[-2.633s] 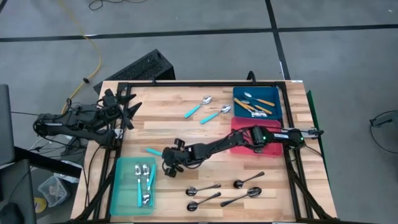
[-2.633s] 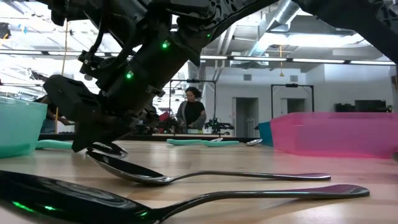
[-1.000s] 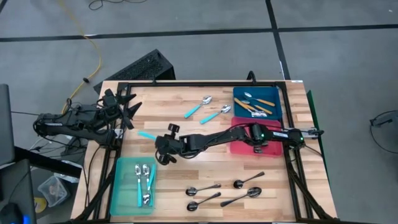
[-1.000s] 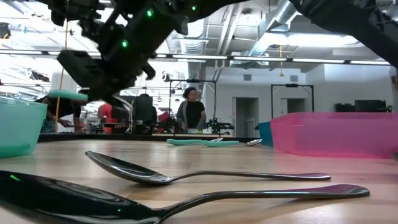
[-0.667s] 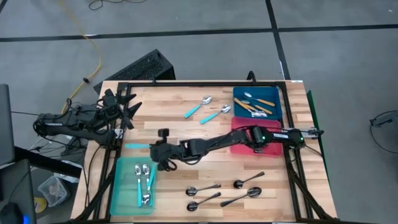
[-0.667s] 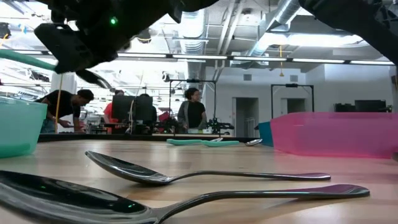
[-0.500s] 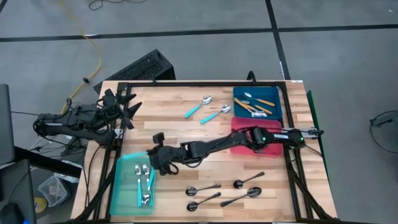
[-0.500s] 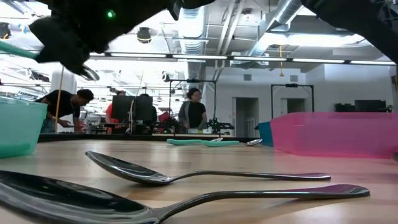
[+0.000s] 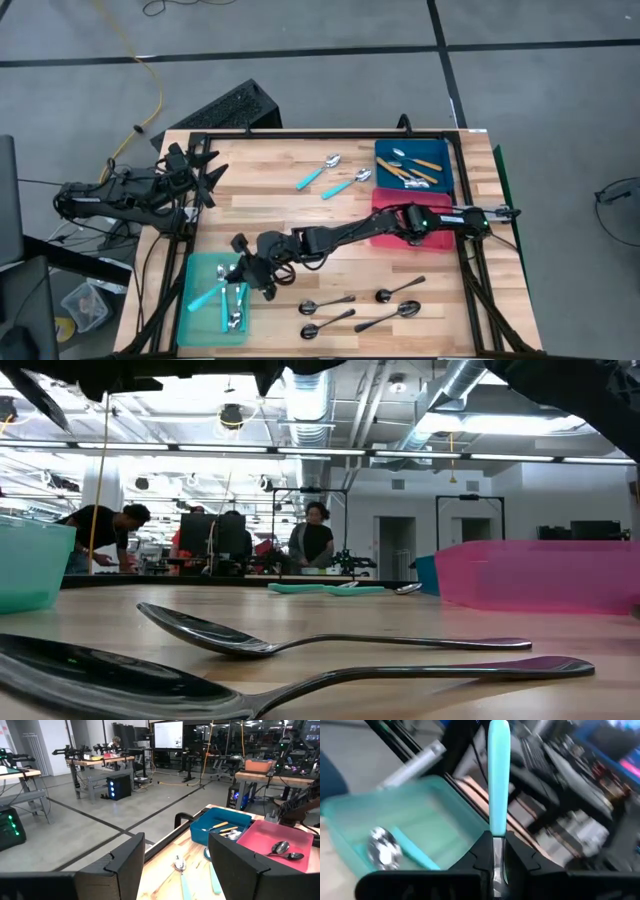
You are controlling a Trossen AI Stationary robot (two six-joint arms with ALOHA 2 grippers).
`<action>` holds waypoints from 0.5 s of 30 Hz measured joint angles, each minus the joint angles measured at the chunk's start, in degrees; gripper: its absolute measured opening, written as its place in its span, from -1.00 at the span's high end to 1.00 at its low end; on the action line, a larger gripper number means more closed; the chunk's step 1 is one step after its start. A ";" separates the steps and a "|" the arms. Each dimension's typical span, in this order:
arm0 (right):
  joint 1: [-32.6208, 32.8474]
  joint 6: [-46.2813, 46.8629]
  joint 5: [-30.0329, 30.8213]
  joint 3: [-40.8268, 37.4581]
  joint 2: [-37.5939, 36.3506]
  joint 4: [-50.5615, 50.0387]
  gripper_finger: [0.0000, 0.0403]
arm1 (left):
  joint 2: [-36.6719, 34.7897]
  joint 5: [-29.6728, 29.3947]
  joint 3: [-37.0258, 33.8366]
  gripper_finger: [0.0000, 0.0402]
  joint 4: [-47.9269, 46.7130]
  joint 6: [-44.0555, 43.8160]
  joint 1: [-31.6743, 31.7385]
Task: Sort silverware by color (type)
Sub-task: Put the blue spoon into the skyblue bin
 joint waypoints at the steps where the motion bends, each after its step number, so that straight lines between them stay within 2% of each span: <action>1: -0.15 0.00 -2.31 0.01 0.38 1.56 0.74 | 0.00 0.00 0.00 -0.02 0.00 0.00 0.00; 3: -0.45 0.03 -4.91 0.02 1.07 4.64 0.74 | 0.01 0.00 0.00 -0.02 0.00 0.00 0.02; 7: -0.62 0.20 -5.45 0.07 3.69 9.71 0.74 | 0.02 0.00 -0.01 -0.02 0.00 0.00 0.02; 15: -1.26 0.63 -5.59 0.02 5.18 9.17 0.74 | 0.02 0.00 -0.01 -0.02 -0.01 0.02 0.02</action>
